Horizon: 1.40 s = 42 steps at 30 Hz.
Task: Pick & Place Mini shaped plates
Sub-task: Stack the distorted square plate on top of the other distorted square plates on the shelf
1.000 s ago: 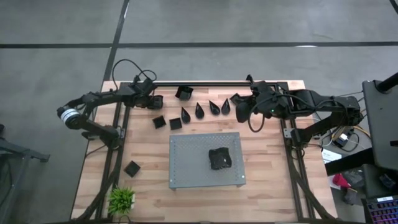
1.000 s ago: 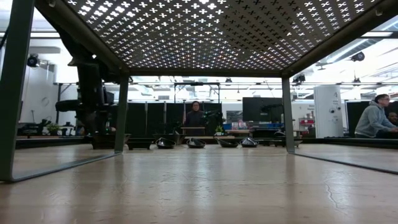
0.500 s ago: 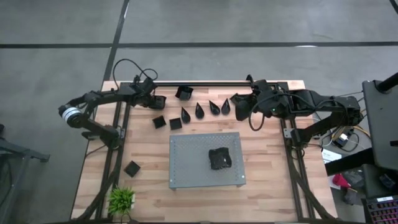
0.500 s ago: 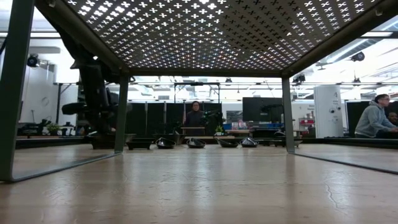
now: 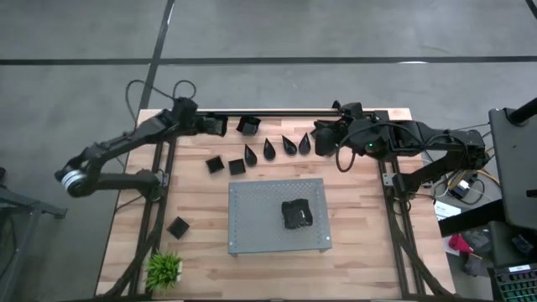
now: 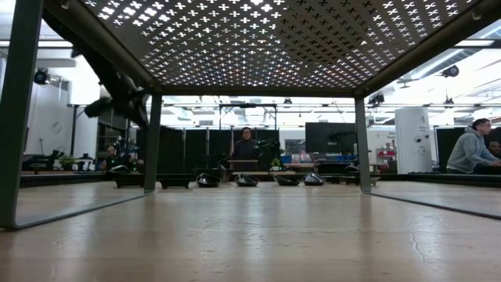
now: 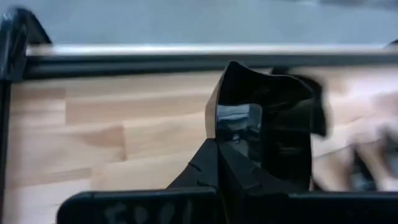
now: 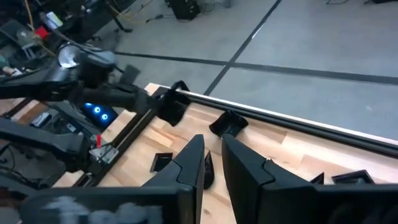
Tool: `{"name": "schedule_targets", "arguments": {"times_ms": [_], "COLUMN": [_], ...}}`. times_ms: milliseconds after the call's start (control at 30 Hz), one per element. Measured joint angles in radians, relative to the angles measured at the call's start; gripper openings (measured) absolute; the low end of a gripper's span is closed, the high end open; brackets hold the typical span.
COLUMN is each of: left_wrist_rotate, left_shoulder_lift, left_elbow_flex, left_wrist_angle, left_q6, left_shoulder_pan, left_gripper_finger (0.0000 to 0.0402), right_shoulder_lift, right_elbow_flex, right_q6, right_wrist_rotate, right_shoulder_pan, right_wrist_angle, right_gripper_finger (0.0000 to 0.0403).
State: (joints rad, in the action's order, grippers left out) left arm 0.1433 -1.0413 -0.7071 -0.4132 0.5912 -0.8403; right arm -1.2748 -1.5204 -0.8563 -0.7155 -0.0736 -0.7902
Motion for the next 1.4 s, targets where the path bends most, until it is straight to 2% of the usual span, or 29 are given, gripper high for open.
{"name": "schedule_targets", "arguments": {"times_ms": [200,333,700,833,1067,1400], "left_wrist_rotate": [-0.059,-0.057,-0.015,-0.015,-0.012,0.073], "left_shoulder_lift": [0.141,0.198,0.22,0.199,0.139,0.103], "left_elbow_flex": [0.0,0.0,-0.002,-0.029,-0.121,-0.23], "left_wrist_angle": [0.08,0.167,0.363,0.361,0.374,0.354], "left_q6": [0.078,0.111,0.143,0.139,0.01,-0.265], "left_shoulder_pan": [0.026,0.078,0.272,0.323,0.386,0.425], "left_gripper_finger": [0.0,0.0,0.0,0.0,0.0,0.0], "right_shoulder_lift": [-0.033,-0.077,-0.198,-0.246,-0.346,-0.43], "right_elbow_flex": [0.0,0.0,0.0,0.0,-0.021,-0.122], "right_q6": [-0.025,-0.068,-0.093,-0.071,0.014,0.052], "right_wrist_rotate": [-0.005,-0.003,0.018,0.02,0.042,0.036], "right_shoulder_pan": [0.016,0.029,0.053,0.059,0.06,0.061], "right_wrist_angle": [0.043,0.098,0.35,0.489,0.606,0.61], "right_gripper_finger": [0.0054,0.0064,0.0173,0.0192,0.0189,0.0173]}}
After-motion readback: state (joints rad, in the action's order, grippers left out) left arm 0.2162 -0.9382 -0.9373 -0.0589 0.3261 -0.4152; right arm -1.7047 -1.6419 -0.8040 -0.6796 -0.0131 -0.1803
